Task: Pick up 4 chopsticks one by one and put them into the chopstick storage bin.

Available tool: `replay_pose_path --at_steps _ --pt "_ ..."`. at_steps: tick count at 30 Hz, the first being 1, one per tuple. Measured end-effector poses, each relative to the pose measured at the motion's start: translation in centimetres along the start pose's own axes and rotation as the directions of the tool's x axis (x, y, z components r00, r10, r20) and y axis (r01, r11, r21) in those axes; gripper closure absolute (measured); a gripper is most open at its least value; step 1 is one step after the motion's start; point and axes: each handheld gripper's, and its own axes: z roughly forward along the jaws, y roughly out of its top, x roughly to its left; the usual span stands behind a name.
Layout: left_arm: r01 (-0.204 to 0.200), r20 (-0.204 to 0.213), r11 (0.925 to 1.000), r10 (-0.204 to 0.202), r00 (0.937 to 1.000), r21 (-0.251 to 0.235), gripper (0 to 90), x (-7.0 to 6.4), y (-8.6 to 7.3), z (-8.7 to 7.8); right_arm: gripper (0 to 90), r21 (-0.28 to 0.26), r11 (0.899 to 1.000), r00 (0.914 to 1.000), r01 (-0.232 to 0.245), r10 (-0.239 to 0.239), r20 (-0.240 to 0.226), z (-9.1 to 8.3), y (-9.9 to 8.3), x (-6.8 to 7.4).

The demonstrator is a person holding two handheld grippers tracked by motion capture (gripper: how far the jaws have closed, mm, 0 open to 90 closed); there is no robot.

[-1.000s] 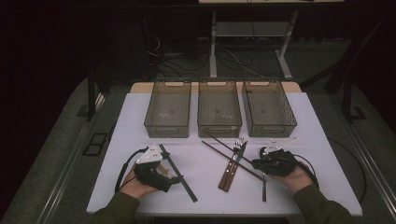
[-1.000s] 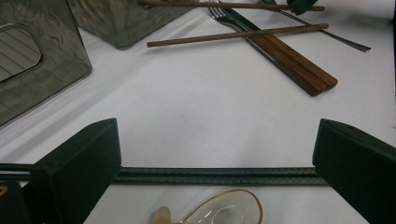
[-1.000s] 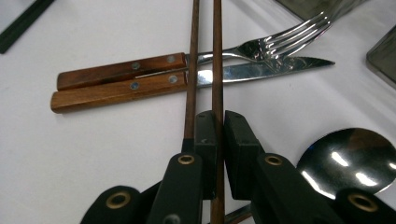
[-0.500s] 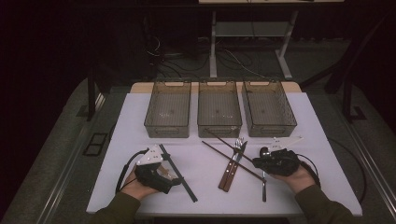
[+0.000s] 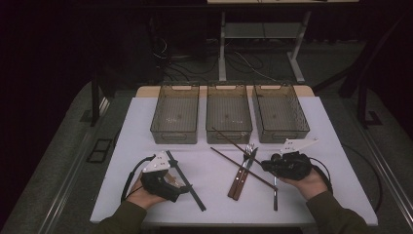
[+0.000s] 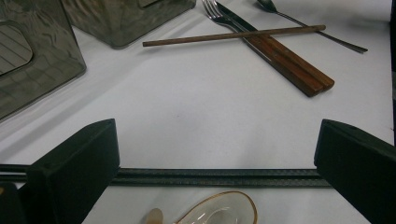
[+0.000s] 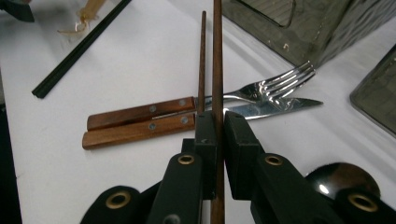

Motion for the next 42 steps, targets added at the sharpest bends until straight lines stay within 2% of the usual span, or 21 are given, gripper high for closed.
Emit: replay_pose_path --at_steps 5,11,14,18,29,34,42 --pt "-0.002 0.003 0.9999 0.002 1.0 0.014 0.0 0.0 0.0 0.2 83.9 -0.013 1.0 1.0 -0.005 0.005 0.003 0.2 0.8 -0.2" --pt "0.013 -0.004 0.9999 -0.013 0.9999 -0.005 0.0 0.0 0.0 0.1 84.0 -0.017 1.0 0.9999 -0.008 0.008 -0.006 0.8 1.7 -0.2" --pt "0.006 0.0 1.0 -0.006 1.0 -0.007 0.0 0.0 0.0 0.1 83.9 -0.017 1.0 0.9999 -0.01 0.01 -0.011 1.0 2.1 -0.2" --pt "0.008 -0.001 0.9999 -0.008 1.0 0.012 0.0 0.0 0.0 0.2 83.9 -0.026 1.0 0.9999 -0.008 0.008 -0.011 1.2 2.6 -0.1" --pt "0.02 -0.006 0.9997 -0.02 0.9998 0.013 0.0 0.0 0.0 0.2 83.9 -0.048 0.998 0.9993 -0.028 0.026 -0.027 1.7 4.1 0.0" --pt "0.007 -0.009 1.0 -0.007 0.9999 0.006 0.0 -0.1 0.1 0.2 83.9 -0.055 0.998 0.9995 -0.017 0.015 -0.029 2.1 4.9 0.2" --pt "0.0 -0.01 1.0 0.0 1.0 0.002 0.0 -0.3 0.2 0.2 83.9 -0.053 0.998 0.9992 -0.036 0.035 -0.022 2.8 6.0 0.3"
